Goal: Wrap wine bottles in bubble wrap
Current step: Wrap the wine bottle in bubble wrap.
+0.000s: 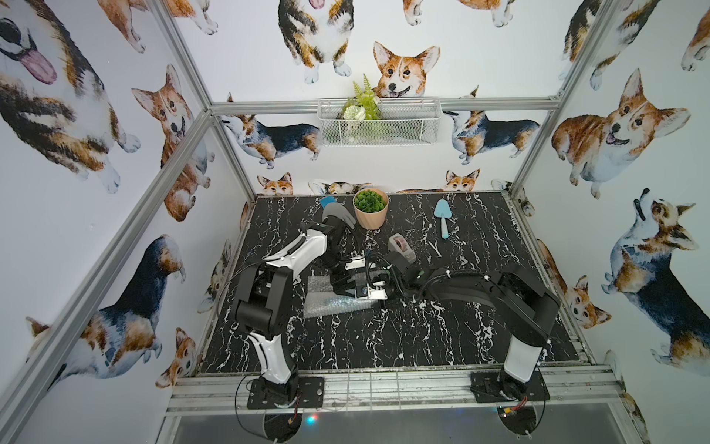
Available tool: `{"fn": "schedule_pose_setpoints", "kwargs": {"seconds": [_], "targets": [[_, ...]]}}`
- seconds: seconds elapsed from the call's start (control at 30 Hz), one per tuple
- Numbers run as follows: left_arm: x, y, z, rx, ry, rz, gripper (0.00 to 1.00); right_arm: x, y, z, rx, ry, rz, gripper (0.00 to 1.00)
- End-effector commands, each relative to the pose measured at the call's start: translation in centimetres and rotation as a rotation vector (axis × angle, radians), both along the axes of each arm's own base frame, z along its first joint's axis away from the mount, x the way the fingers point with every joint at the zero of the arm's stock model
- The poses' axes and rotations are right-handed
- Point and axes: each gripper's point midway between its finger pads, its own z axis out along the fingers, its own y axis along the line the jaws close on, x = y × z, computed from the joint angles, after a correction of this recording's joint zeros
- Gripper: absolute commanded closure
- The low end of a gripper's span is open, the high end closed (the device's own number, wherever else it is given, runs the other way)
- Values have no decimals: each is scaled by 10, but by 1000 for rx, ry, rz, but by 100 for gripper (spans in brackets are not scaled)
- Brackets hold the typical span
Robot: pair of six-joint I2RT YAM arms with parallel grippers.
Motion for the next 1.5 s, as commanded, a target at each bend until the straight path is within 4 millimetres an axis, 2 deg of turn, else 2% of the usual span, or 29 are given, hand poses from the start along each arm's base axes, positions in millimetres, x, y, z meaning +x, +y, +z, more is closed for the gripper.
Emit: {"fn": "schedule_pose_setpoints", "kwargs": {"seconds": [0.0, 0.1, 0.2, 0.33, 0.4, 0.53, 0.7, 0.87, 1.07, 1.27, 1.37, 1.47], "targets": [[9, 21, 23, 14, -94, 79, 0, -3, 10, 7, 59, 214, -118, 48], [11, 27, 30, 24, -164, 86, 0, -2, 14, 7, 51, 309, -165, 47], [16, 34, 21, 58, -185, 125, 0, -3, 16, 3, 22, 363, -191, 45], [29, 45, 13, 116, -228, 206, 0, -3, 18, 2, 28, 389, -207, 38], [31, 48, 12, 125, -238, 215, 0, -3, 19, 3, 31, 394, -207, 32], [27, 48, 9, 114, -220, 211, 0, 0, 18, 0, 28, 374, -214, 28], [27, 45, 7, 104, -214, 218, 0, 4, 18, 7, 63, 357, -222, 25], [39, 46, 14, 100, -259, 265, 0, 9, 16, 24, 125, 342, -237, 19], [48, 44, 22, 86, -255, 328, 0, 19, 3, 47, 189, 350, -274, 18], [52, 34, 37, 2, -269, 378, 0, 28, -16, 65, 223, 348, -333, 18], [61, 25, 56, -72, -293, 432, 0, 50, -39, 82, 284, 396, -476, 19], [78, 8, 77, -164, -294, 538, 0, 72, -66, 92, 320, 485, -647, 21]]}}
